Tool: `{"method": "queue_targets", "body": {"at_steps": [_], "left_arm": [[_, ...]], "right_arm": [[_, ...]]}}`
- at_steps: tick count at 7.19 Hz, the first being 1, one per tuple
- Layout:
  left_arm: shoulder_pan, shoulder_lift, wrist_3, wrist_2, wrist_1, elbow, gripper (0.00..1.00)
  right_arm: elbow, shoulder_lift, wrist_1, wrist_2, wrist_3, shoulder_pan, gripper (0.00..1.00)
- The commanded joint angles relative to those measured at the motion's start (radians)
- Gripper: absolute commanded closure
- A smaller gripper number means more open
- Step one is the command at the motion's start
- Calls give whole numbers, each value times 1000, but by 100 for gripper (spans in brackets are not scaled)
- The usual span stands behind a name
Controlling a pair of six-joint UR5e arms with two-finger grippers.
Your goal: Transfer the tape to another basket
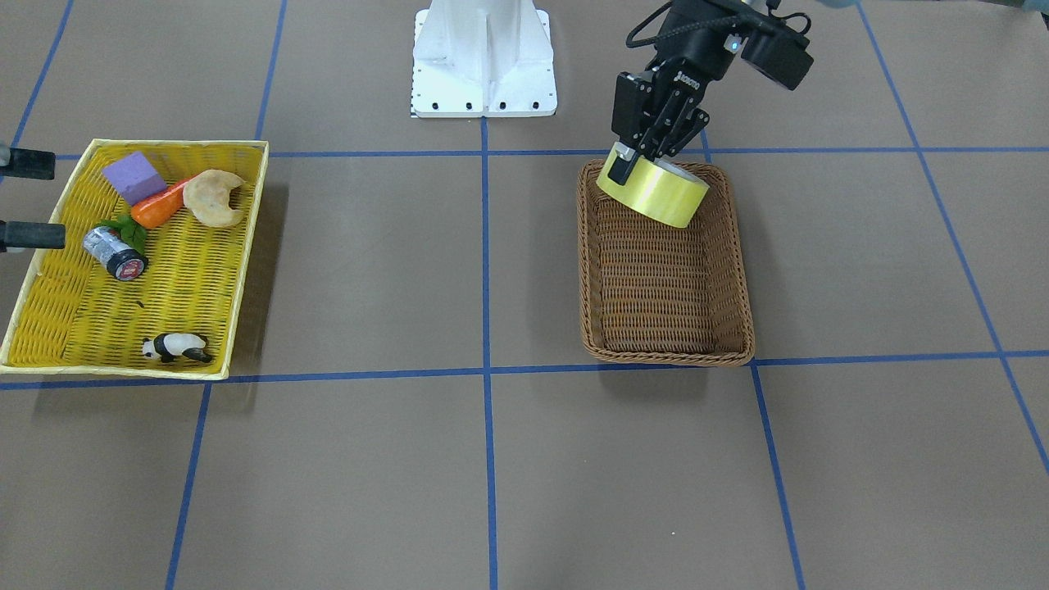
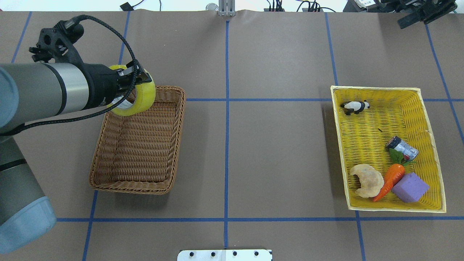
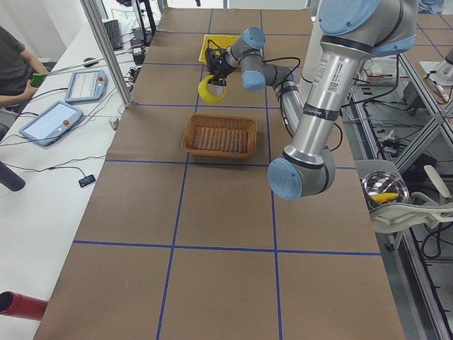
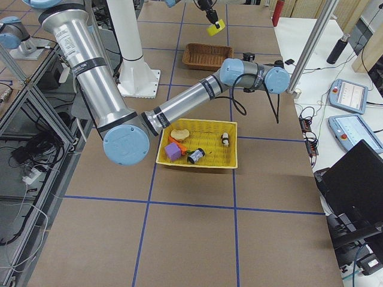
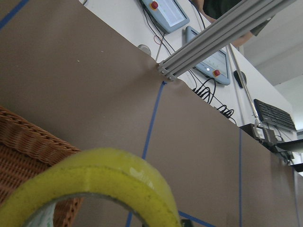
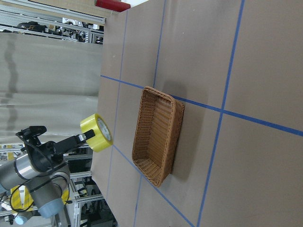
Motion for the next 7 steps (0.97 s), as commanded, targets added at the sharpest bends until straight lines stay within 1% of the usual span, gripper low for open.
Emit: {"method": "queue_targets", "body": {"at_steps": [1, 2, 3, 4, 5, 6, 7], "left_arm": [[45, 2, 16, 34, 104, -14, 100], [106, -16, 16, 83, 203, -12, 100], [146, -39, 18, 84, 306, -9, 100], [166, -47, 50, 81, 334, -2, 100], [166, -53, 97, 76, 336, 29, 100], [166, -85, 103, 73, 336, 88, 100], [166, -96, 117, 29, 334, 138, 100]], "right_arm": [[1, -13, 41, -111, 1, 23, 2], [3, -12, 46, -164, 1, 29, 3], [0, -13, 73, -210, 1, 29, 3], [-3, -4, 102, -294, 4, 34, 0], [-5, -7, 115, -315, 4, 35, 0], [-5, -10, 151, -370, 7, 37, 0], [-6, -16, 182, -410, 14, 37, 0]]}}
